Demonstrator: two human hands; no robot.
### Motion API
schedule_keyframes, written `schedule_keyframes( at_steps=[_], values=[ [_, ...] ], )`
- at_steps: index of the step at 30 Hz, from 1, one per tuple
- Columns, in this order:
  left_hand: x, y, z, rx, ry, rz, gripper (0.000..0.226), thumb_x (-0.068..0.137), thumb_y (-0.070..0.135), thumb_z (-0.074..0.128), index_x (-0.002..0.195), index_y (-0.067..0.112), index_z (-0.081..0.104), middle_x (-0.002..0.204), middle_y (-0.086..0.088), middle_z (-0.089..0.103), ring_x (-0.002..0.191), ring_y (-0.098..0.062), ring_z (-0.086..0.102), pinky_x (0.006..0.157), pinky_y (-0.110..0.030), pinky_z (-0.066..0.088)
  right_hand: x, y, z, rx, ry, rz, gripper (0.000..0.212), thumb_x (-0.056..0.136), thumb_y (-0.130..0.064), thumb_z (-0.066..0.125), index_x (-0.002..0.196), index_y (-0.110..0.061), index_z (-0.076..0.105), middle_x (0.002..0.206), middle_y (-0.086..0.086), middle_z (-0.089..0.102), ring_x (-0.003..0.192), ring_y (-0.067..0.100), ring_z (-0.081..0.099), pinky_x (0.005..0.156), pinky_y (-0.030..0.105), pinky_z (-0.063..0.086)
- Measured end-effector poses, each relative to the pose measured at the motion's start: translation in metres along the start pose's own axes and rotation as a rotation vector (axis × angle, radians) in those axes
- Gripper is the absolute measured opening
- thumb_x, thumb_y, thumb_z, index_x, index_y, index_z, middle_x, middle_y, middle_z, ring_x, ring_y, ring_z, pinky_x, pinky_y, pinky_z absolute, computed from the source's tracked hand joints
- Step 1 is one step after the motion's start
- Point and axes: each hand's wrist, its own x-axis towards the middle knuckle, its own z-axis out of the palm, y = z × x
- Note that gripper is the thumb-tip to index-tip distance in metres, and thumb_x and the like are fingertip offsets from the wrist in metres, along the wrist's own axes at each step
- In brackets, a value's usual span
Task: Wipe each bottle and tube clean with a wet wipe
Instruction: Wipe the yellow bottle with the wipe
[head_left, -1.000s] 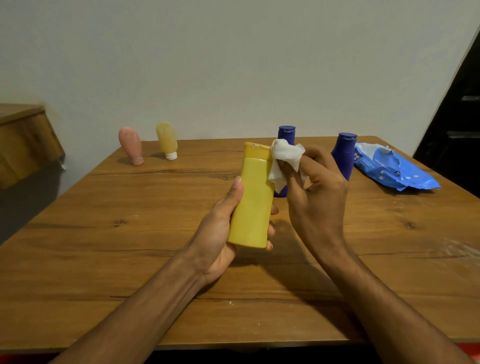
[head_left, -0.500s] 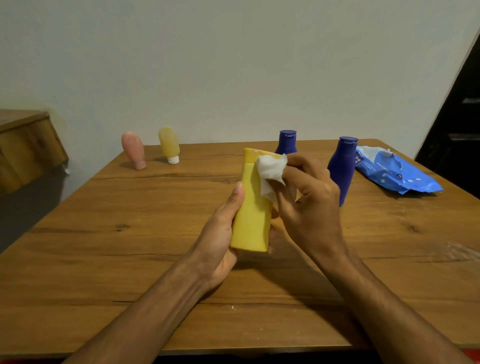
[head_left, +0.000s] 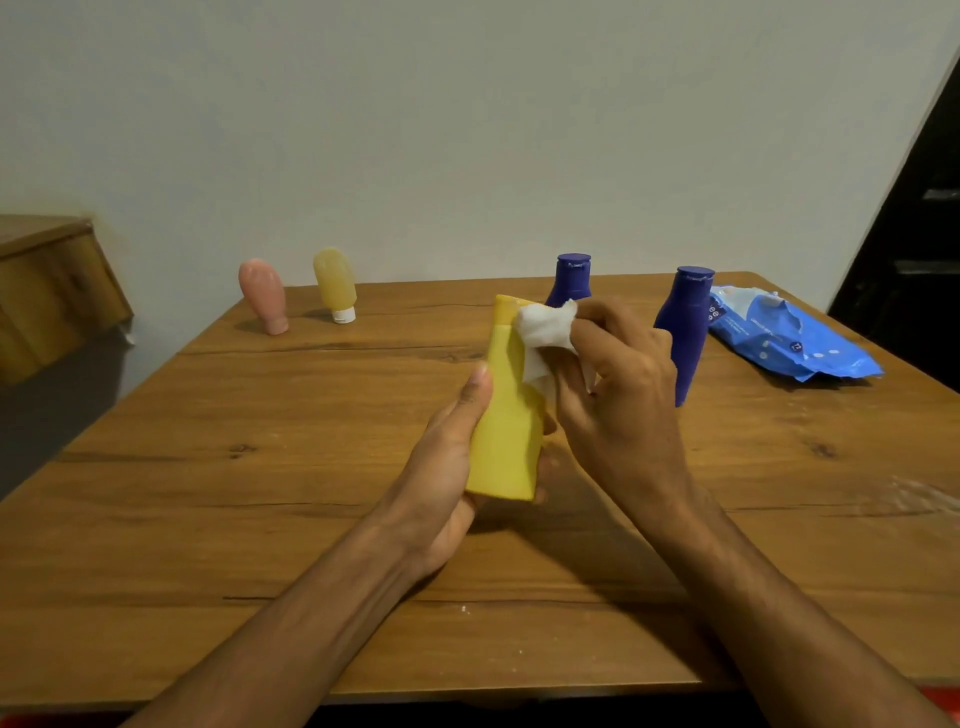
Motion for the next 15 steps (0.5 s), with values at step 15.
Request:
schedule_keyframes(
  at_steps=[15],
  values=[
    [-0.001, 0.004, 0.001, -0.103, 0.052, -0.038, 0.050, 0.099, 0.054, 0.031, 0.123, 0.023, 0.063, 0.116, -0.011, 0.071, 0.109, -0.028, 0.067, 0.092, -0.050, 0.052, -0.007, -0.014, 0.006, 0.028, -0.187, -0.154, 0.020, 0.083, -0.027, 0.053, 0.088, -0.014, 0.068, 0.100, 0.004, 0.061, 0.091, 0.010, 0.047, 0.071, 0.029, 0.035]
  ],
)
